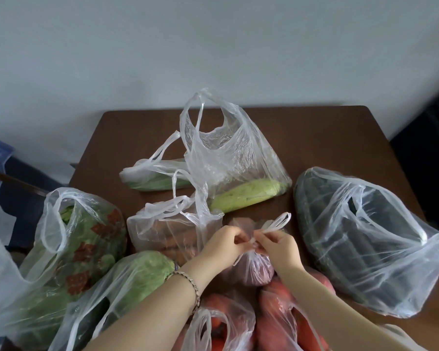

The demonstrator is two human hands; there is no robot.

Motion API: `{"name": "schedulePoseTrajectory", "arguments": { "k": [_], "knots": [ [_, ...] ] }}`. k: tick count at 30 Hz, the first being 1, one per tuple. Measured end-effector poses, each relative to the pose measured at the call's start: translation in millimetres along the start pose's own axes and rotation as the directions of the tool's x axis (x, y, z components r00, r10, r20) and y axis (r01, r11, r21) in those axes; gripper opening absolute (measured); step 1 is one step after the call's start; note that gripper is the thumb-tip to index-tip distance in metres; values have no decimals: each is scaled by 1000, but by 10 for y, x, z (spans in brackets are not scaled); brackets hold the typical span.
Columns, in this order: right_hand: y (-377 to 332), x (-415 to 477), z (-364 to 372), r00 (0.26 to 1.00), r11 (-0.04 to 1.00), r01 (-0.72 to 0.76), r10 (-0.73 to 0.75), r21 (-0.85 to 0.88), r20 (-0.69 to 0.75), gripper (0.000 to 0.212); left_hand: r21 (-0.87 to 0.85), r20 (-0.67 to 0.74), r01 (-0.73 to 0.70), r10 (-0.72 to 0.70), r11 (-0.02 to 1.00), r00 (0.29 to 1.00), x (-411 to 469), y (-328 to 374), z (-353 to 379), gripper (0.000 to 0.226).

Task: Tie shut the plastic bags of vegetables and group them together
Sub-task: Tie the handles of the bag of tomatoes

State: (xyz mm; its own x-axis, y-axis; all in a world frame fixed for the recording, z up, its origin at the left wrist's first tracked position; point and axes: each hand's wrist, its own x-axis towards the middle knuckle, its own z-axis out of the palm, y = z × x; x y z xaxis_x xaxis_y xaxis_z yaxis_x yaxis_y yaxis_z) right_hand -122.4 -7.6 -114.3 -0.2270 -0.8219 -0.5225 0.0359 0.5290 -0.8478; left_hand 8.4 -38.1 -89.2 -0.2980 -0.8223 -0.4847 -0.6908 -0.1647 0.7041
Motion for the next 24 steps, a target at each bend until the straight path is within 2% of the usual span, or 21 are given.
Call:
{"name": "schedulePoseTrajectory", "arguments": {
  "k": [3, 5, 7, 9, 10, 12, 14, 16, 20, 24],
  "knots": [
    [-1, 2, 61, 997, 1000, 11, -11, 2, -70, 20, -66, 0, 37, -37, 997, 999, 1, -11, 28, 11],
    [-45, -22, 82, 993, 998, 47, -51, -42, -108, 12, -156, -36, 75, -82, 985, 996, -2, -28, 37, 20],
    [-46, -53, 63, 992, 993, 75, -84, -90, -92, 38, -239, -58, 113, -130, 964, 990, -4, -45, 53, 24],
    [-41, -98, 38, 985, 972, 165, -171, -164, -23, 45, -279, -51, 148, -168, 949, 984, -10, -42, 54, 25],
    [-46, -117, 24, 967, 935, 251, -251, -249, 33, 41, -287, -47, 156, -177, 945, 983, -6, -47, 53, 27],
    [-55, -131, -15, 899, 786, 437, -401, -438, 179, 35, -291, -33, 173, -191, 941, 981, -7, -52, 51, 28],
    [-50, -128, -48, 829, 634, 556, -463, -537, 313, 43, -301, -15, 195, -210, 933, 978, -10, -54, 48, 27],
    [-65, -152, -47, 822, 574, 567, -439, -591, 362, 52, -322, -4, 219, -233, 921, 973, -10, -51, 51, 29],
    [11, -175, -23, 766, 397, 617, -504, -680, 400, 66, -389, 36, 271, -279, 880, 959, -15, -36, 68, 31],
    [12, -124, -67, 747, 366, 642, -496, -674, 442, 52, -378, -23, 221, -247, 899, 969, -26, -29, 105, 22]
  ]
}}
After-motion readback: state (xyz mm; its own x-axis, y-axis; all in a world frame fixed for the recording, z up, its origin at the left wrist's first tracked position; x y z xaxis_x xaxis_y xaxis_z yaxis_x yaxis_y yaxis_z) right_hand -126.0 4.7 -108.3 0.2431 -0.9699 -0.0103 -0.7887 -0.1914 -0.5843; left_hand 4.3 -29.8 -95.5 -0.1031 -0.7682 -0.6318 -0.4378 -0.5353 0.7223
